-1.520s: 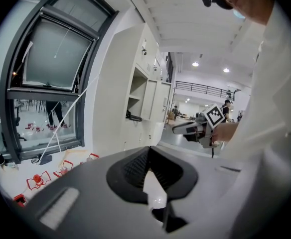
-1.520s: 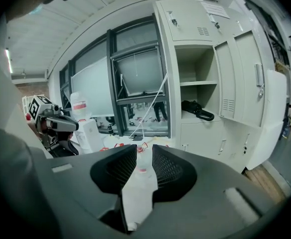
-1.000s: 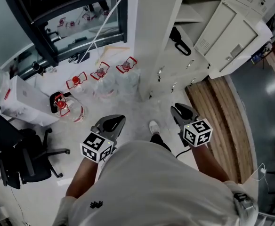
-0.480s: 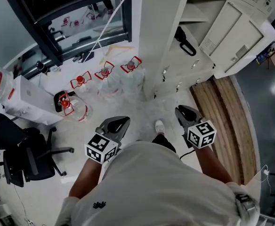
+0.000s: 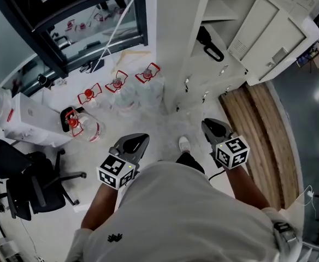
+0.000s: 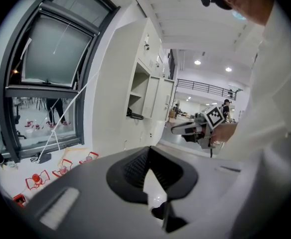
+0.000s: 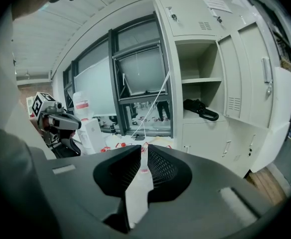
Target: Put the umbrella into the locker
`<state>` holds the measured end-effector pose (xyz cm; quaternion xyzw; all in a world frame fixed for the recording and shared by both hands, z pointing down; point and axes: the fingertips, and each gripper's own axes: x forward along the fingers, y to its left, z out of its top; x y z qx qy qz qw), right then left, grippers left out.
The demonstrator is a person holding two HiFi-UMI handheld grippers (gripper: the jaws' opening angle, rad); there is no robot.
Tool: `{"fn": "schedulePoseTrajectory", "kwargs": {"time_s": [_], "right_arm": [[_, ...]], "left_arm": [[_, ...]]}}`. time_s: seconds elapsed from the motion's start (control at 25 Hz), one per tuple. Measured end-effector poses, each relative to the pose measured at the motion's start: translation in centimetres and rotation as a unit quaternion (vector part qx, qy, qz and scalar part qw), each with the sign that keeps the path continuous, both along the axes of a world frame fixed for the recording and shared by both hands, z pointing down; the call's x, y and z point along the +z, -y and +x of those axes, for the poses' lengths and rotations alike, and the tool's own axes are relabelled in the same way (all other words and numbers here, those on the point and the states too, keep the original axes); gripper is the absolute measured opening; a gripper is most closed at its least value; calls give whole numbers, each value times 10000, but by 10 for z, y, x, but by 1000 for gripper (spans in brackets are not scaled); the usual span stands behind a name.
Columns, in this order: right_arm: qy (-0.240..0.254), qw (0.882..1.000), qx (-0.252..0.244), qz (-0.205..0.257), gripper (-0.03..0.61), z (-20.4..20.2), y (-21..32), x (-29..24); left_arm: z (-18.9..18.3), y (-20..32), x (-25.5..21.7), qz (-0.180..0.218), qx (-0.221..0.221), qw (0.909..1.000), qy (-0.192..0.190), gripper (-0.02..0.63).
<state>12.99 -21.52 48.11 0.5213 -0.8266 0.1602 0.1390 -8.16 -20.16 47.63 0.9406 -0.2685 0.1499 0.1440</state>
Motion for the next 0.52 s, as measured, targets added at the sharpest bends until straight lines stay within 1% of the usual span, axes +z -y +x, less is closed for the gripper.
{"fn": "schedulePoseTrajectory", "kwargs": {"time_s": [0.28, 0.52], "right_arm": [[-27, 10000, 27, -47, 44, 25, 26, 3], [-52, 10000, -32, -67, 44, 54, 64, 6]], "left_arm": [[22, 25, -1, 10, -4, 10000, 17, 57], [49, 58, 7, -60, -64, 9999, 93, 57]]}}
